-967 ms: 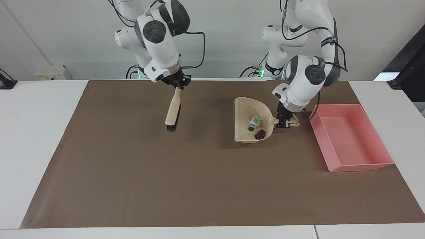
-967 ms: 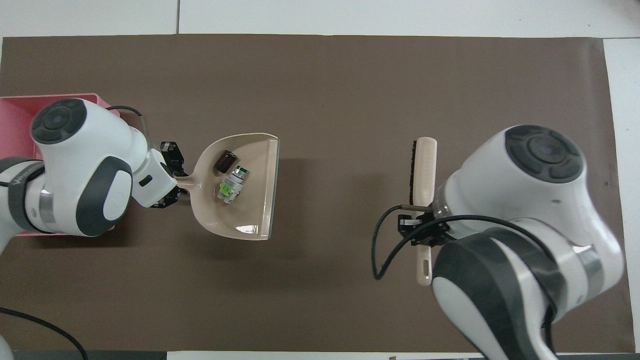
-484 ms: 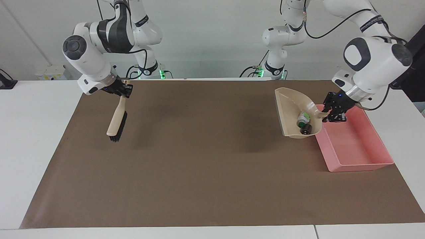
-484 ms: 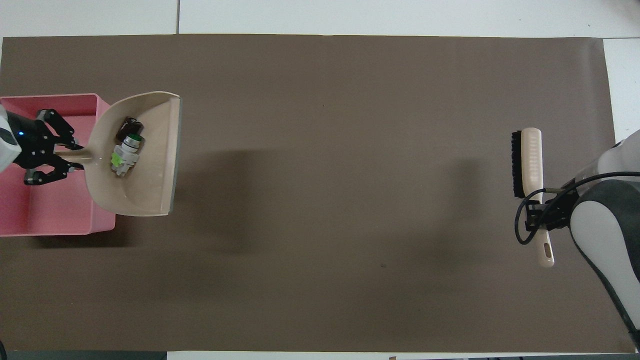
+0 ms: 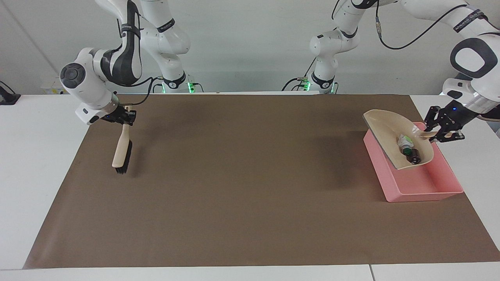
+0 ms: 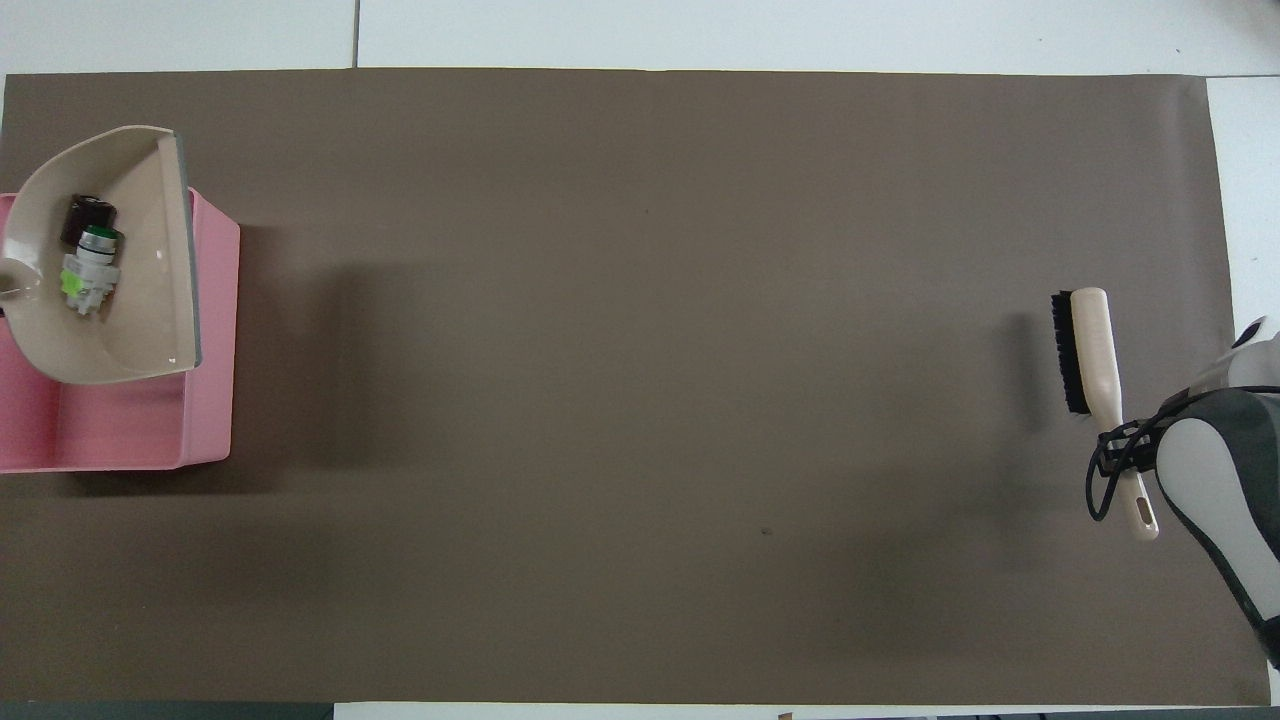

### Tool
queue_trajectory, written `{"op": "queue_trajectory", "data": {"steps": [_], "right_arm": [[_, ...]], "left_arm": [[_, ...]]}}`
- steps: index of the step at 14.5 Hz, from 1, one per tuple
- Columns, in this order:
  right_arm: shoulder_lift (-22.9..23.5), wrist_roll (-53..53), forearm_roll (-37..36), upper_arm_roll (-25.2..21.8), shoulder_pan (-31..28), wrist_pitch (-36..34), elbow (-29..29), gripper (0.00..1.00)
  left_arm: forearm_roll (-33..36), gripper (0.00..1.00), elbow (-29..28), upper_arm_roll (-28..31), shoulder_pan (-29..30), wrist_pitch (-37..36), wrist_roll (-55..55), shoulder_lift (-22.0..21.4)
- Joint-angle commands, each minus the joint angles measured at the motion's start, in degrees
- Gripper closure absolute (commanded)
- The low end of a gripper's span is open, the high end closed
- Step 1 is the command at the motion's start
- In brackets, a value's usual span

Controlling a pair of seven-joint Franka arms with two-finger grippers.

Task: Clean e-waste and dump in bin
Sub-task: 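Lift the dustpan over the pink bin while the right gripper returns the brush, then tip the dustpan with the left gripper to dump items into the bin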

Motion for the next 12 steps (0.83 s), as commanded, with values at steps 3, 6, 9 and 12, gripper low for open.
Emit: {"op": "queue_trajectory", "data": {"steps": [3,6,9,12], "right_arm": [[0.1,-2.2,-1.0,0.9,-2.8,4.3,-3.5,1.00],[0.5,-2.9,-1.0,0.9,-2.9,5.4,-4.7,1.00],[0.4,-3.0,-1.0,0.9,-2.9,5.5,-4.9,0.94],[-0.1,-6.8,-1.0,0.9,-4.2,7.1,-6.6,0.93]], "left_arm": [[14.4,1.00,5.4,0.8,-0.1,7.3,0.0,3.0],[22.6,1.00,4.2,0.8,-0.2,11.2,-0.1,2.9],[32.0,1.00,1.9,0.8,-1.1,14.3,-0.8,2.5],[42.8,1.00,-0.7,0.8,-3.2,15.3,-8.6,2.0]]}}
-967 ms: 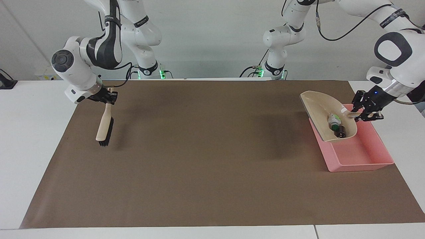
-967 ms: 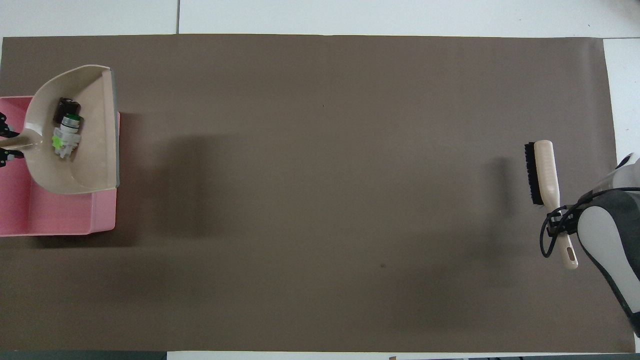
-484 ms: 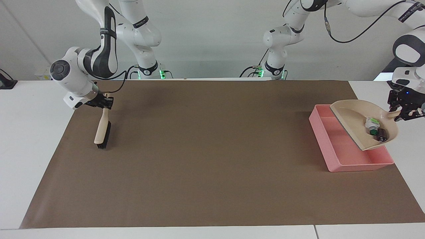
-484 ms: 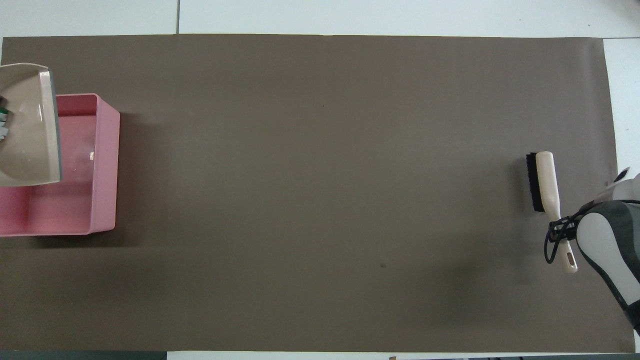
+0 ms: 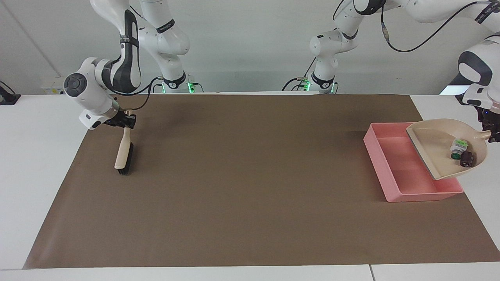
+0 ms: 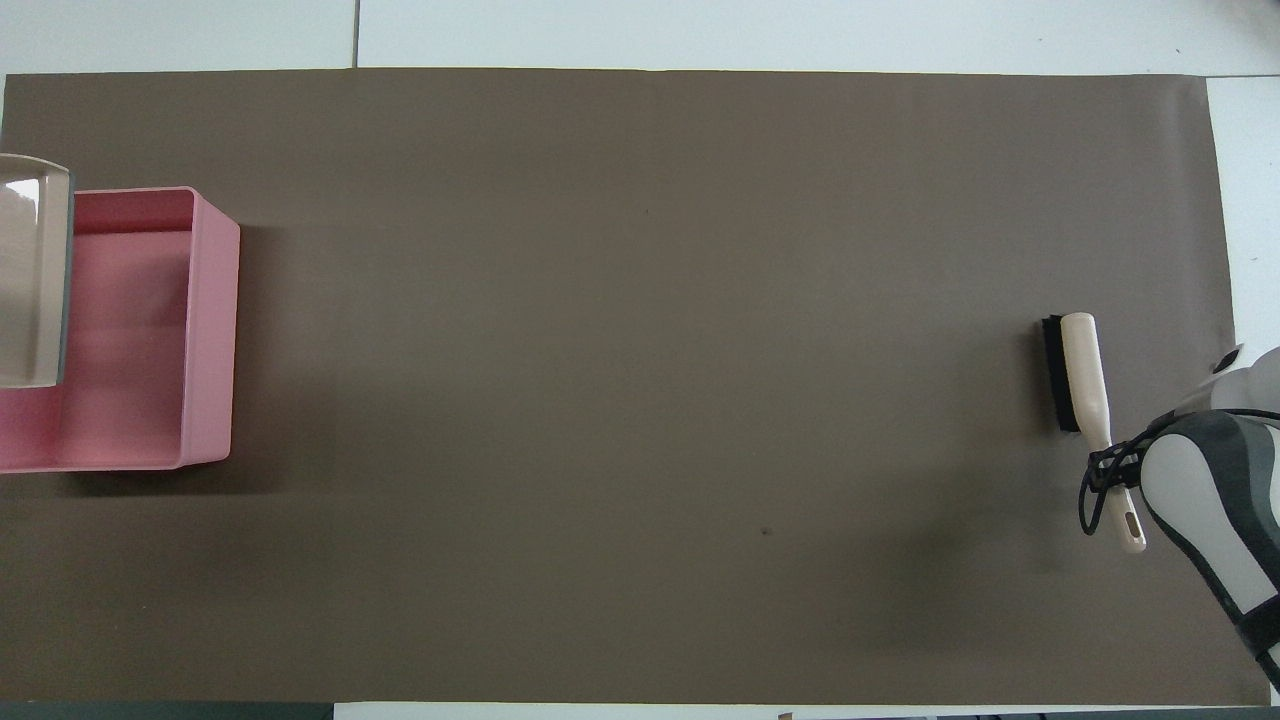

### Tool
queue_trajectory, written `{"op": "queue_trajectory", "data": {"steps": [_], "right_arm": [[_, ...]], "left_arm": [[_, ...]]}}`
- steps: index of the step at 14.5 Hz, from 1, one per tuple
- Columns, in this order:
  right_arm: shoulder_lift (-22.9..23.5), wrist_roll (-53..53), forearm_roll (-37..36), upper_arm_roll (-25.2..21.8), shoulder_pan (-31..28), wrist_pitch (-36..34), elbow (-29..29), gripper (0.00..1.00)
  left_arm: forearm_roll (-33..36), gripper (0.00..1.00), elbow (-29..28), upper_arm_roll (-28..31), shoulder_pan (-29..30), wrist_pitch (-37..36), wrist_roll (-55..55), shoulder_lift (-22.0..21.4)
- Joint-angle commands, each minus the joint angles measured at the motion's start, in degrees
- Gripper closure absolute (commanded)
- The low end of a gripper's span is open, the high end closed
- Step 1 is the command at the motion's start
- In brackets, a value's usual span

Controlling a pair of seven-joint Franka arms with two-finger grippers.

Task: Clean e-waste and dump in bin
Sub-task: 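Tip the dustpan with the left gripper to dump items into the bin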

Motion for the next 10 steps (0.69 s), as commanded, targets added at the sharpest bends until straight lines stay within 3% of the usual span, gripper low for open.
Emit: {"op": "queue_trajectory", "data": {"steps": [1,4,7,10], "right_arm": [[-1.3,-4.8,-0.9,0.8,-2.4,2.8,-2.3,0.93],[-1.3,-3.7,-0.9,0.8,-2.4,2.9,-2.3,0.93],[-1.3,0.1,-0.9,0.9,-1.7,2.9,-2.3,0.93],[-1.3,0.5,-0.9,0.9,-1.7,3.0,-2.3,0.93]], "left_arm": [[10.2,1.00,-3.6,0.3,-2.1,1.5,-9.7,-1.5],[22.0,1.00,-8.1,0.3,-3.2,1.6,-17.8,-3.4],[28.6,1.00,-12.3,0.3,-3.2,1.4,-18.6,-5.0],[35.4,1.00,-12.9,0.3,-5.5,0.9,-21.2,-5.4]]}}
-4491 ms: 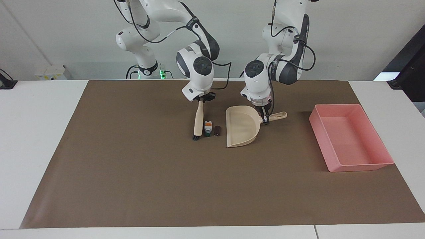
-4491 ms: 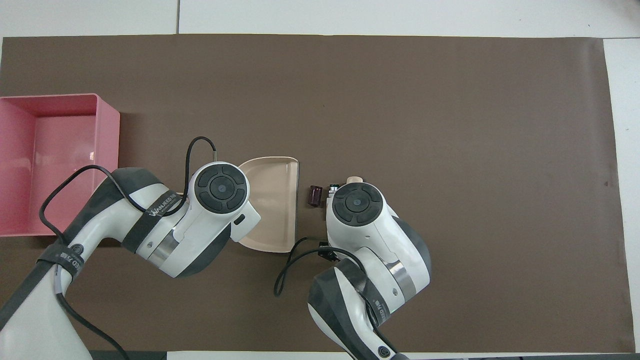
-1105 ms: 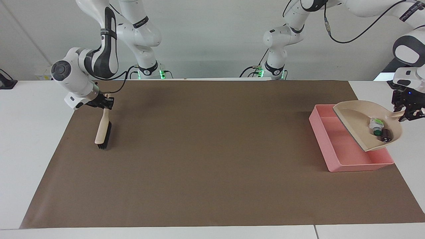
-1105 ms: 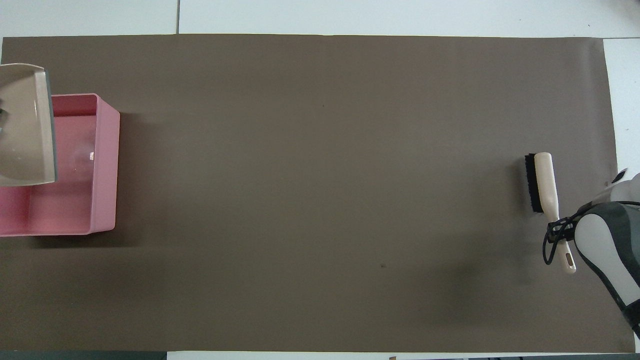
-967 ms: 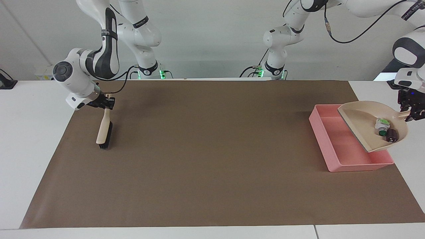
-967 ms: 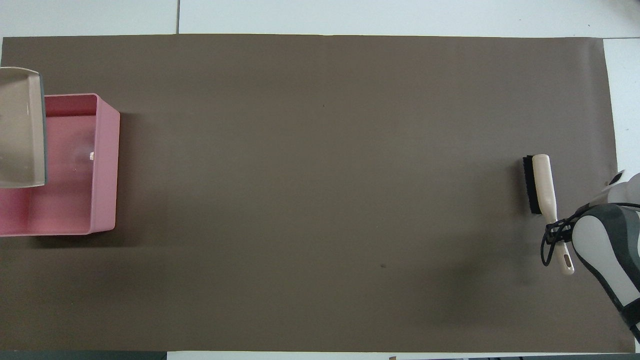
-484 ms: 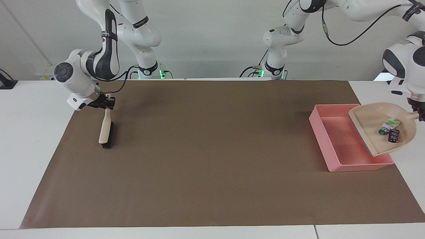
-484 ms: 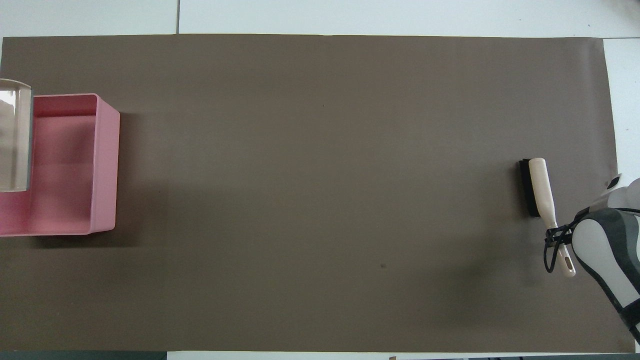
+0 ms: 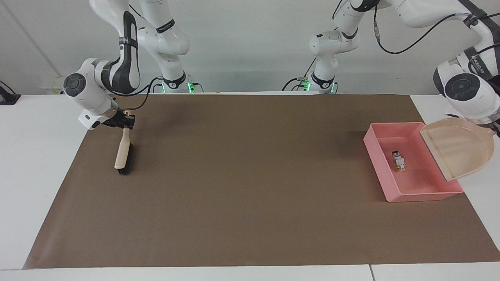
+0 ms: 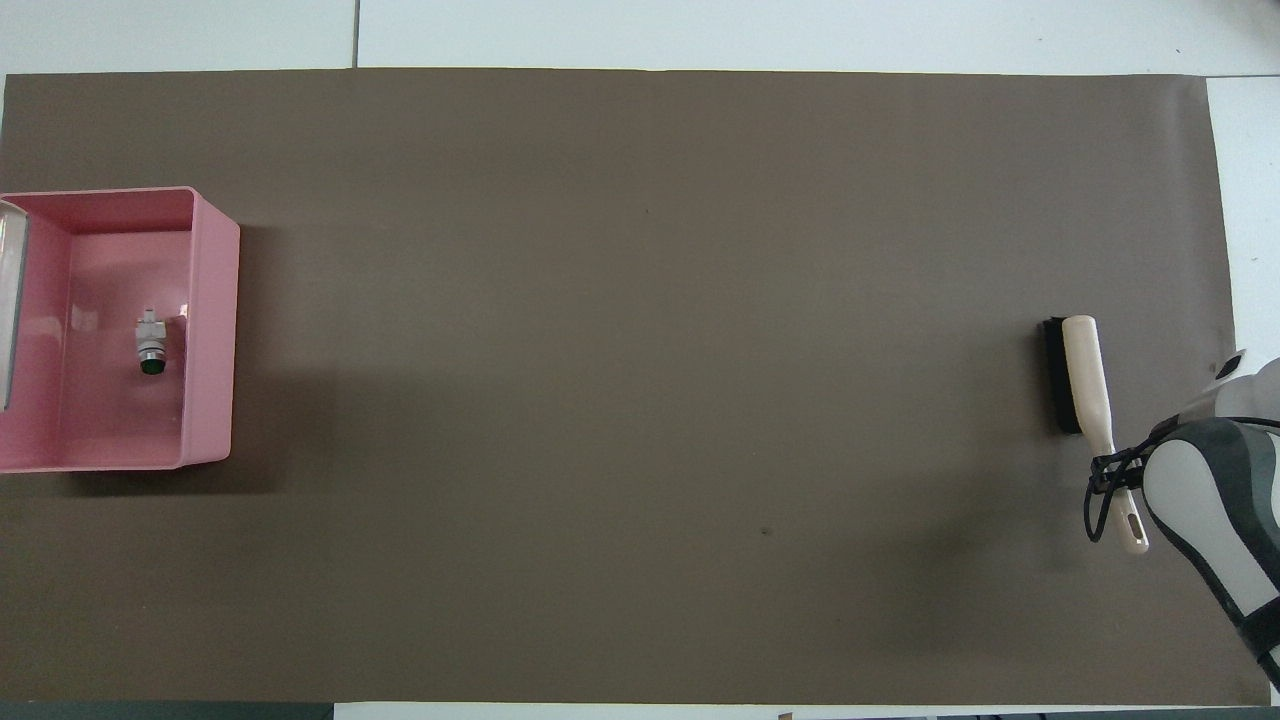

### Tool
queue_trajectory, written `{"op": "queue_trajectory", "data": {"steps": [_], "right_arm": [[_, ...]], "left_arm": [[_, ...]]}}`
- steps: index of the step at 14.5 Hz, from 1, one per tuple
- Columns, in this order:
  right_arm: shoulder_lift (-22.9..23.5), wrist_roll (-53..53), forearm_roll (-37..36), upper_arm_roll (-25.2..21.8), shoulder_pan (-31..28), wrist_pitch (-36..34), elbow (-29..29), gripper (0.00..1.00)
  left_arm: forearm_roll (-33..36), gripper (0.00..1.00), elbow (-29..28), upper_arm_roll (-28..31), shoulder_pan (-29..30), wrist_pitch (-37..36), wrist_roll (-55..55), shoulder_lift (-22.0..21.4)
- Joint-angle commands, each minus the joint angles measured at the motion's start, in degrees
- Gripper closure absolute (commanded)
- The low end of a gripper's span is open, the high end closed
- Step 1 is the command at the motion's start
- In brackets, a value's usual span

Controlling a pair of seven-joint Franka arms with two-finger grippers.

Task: Clean e-waste and dump in bin
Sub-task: 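Tip the dustpan with the left gripper to dump items into the bin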

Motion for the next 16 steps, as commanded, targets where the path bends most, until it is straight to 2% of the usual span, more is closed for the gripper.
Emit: {"op": "queue_trajectory", "data": {"steps": [1,2,3,4,7,10,11,14,16], "right_arm": [[-1.2,1.3,-0.8,0.5,-0.3,1.0,-1.2,0.89],[-1.3,1.3,-0.8,0.5,-0.3,1.0,-1.2,0.74],[-1.2,1.3,-0.7,0.5,-0.3,1.0,-1.1,0.31],[-1.1,1.3,-0.5,0.5,-0.3,0.7,-0.7,0.01],[0.4,1.2,-0.2,0.5,-0.3,0.9,2.9,0.01],[2.1,0.7,-0.2,0.5,-0.3,0.0,12.6,0.01],[1.1,0.6,-0.2,0.9,-0.1,-0.5,14.1,0.01],[-2.4,3.3,-0.4,1.1,3.5,-3.6,19.7,0.01],[-1.6,10.8,-0.9,1.2,5.6,-10.9,27.4,0.01]], "left_arm": [[5.6,1.00,-2.7,0.4,-2.4,0.6,-2.5,-2.6],[5.9,1.00,-2.6,0.4,-2.4,0.8,-2.6,-2.5],[6.0,1.00,-2.6,0.4,-2.4,0.8,-2.6,-2.5],[6.0,1.00,-2.6,0.4,-2.5,0.6,-2.6,-2.5],[6.6,1.00,-2.1,0.3,-3.7,0.3,-2.6,-2.7],[5.8,1.00,-1.8,-0.1,-4.1,0.4,-1.2,-4.3],[4.2,1.00,-1.6,-0.6,-4.2,0.0,0.6,-4.6],[-12.0,1.00,3.7,-0.6,-5.6,-4.6,10.8,-4.7],[-19.6,1.00,4.8,-0.6,-6.6,-6.6,14.1,-4.5]]}}
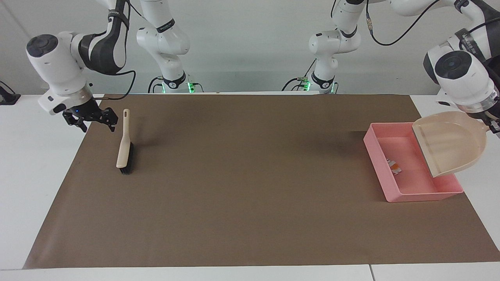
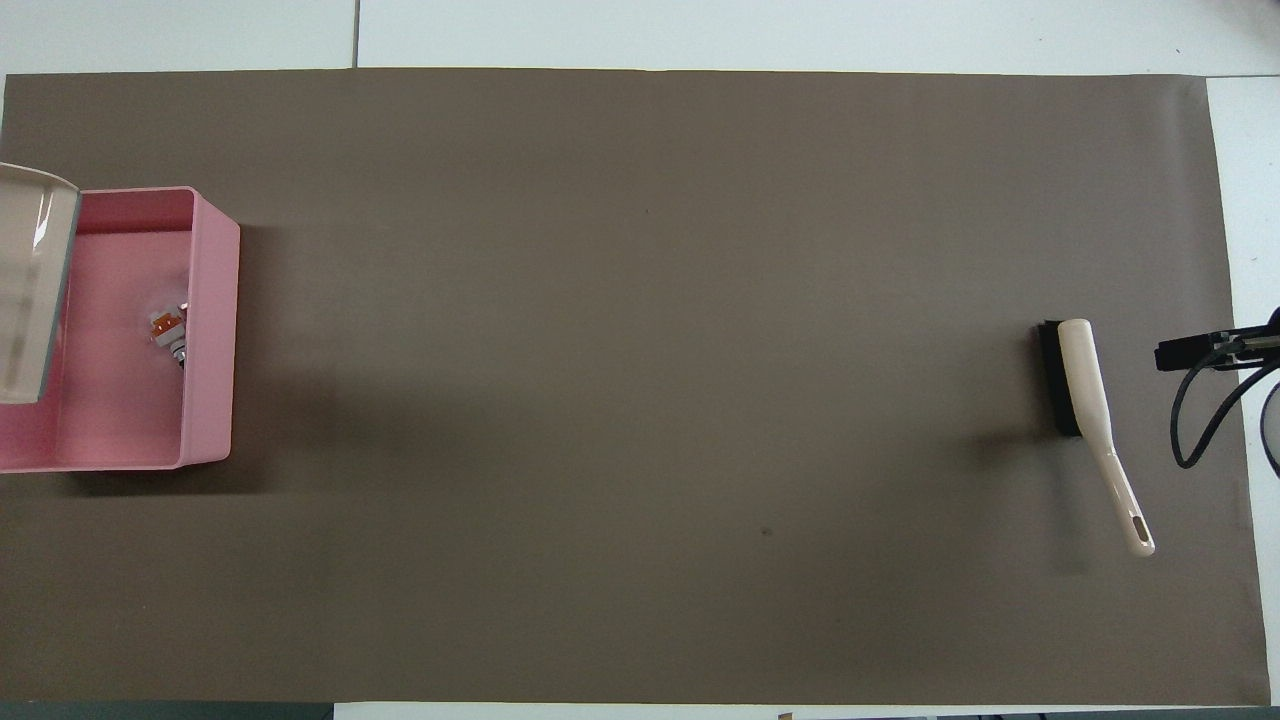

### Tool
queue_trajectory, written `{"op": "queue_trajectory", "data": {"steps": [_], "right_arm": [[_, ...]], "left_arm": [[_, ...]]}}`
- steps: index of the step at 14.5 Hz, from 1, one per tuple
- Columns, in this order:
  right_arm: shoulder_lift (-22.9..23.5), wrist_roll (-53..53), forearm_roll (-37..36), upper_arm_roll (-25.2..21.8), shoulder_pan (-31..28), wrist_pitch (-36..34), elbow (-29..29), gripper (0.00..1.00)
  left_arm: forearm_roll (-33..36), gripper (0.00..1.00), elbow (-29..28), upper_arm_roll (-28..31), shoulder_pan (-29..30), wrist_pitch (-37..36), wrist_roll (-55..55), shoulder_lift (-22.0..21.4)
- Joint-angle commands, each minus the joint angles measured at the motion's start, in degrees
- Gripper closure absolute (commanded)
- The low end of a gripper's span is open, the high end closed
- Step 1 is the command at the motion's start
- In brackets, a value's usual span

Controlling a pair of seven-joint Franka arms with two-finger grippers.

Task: Clean e-waste and dump in bin
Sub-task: 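Lower the dustpan with the left gripper back onto the table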

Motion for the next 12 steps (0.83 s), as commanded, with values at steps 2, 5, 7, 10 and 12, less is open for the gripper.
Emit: {"op": "queue_trajectory", "data": {"steps": [2,5,7,10,12], "right_arm": [[4.2,13.7,-1.4,0.5,6.2,-14.8,16.4,0.01],[9.6,16.4,-0.4,0.8,7.5,-25.9,30.3,0.01],[11.1,16.8,0.7,0.8,8.6,-27.5,33.4,0.01],[9.1,17.9,0.7,0.8,9.0,-26.8,29.2,0.01],[6.3,19.0,0.7,0.8,9.7,-27.1,25.4,0.01]], "left_arm": [[-11.2,1.00,0.9,0.2,-2.7,-3.4,3.6,-0.5],[-22.3,1.00,-0.7,0.2,-5.9,-7.9,3.5,-1.5],[-25.0,1.00,-3.2,0.2,-9.8,-7.9,2.0,-1.7],[-27.3,1.00,-6.3,0.2,-16.4,-7.6,-5.7,-1.5],[-27.4,1.00,-9.1,0.2,-20.3,-6.6,-11.7,-0.8]]}}
